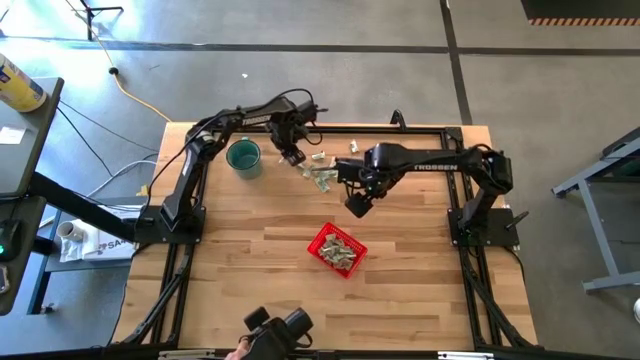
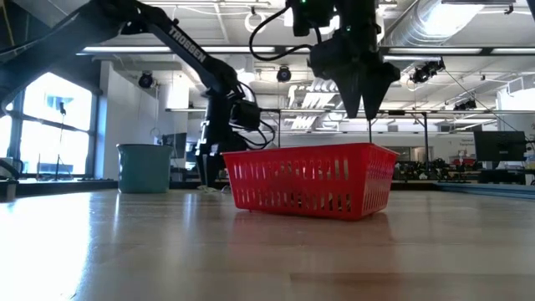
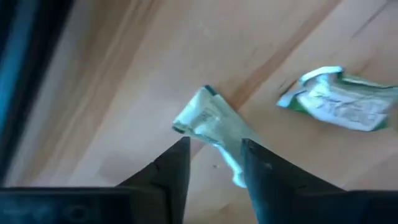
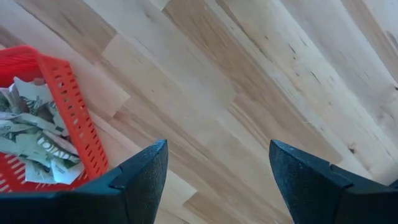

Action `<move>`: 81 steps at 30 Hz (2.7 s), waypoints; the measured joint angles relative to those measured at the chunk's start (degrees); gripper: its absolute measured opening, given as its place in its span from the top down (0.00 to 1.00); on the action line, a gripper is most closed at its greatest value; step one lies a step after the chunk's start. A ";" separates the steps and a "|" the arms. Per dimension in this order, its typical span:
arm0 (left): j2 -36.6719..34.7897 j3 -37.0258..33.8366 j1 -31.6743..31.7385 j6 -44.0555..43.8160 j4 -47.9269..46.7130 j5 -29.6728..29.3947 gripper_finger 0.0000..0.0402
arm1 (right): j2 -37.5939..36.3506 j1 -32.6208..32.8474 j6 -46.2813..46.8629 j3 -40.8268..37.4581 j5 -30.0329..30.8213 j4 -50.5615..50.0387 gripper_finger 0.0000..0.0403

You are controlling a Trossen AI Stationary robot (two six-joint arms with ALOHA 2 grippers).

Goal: Pick and place Stevia / Truvia into bins
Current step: Put the light green stevia packet into the bin, then put the right green stevia packet into the bin

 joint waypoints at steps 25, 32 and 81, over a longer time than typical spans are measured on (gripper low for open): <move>1.09 6.89 -3.19 0.36 -6.89 3.82 0.93 | -4.53 3.72 2.95 0.00 8.93 -1.28 0.33; -6.93 7.08 -12.29 -0.17 -7.19 5.48 0.95 | -11.51 6.98 13.39 0.00 17.22 -9.69 0.33; -35.84 7.23 -27.72 -9.43 -5.87 2.46 0.57 | -8.68 -12.52 7.34 -12.28 5.79 21.41 0.33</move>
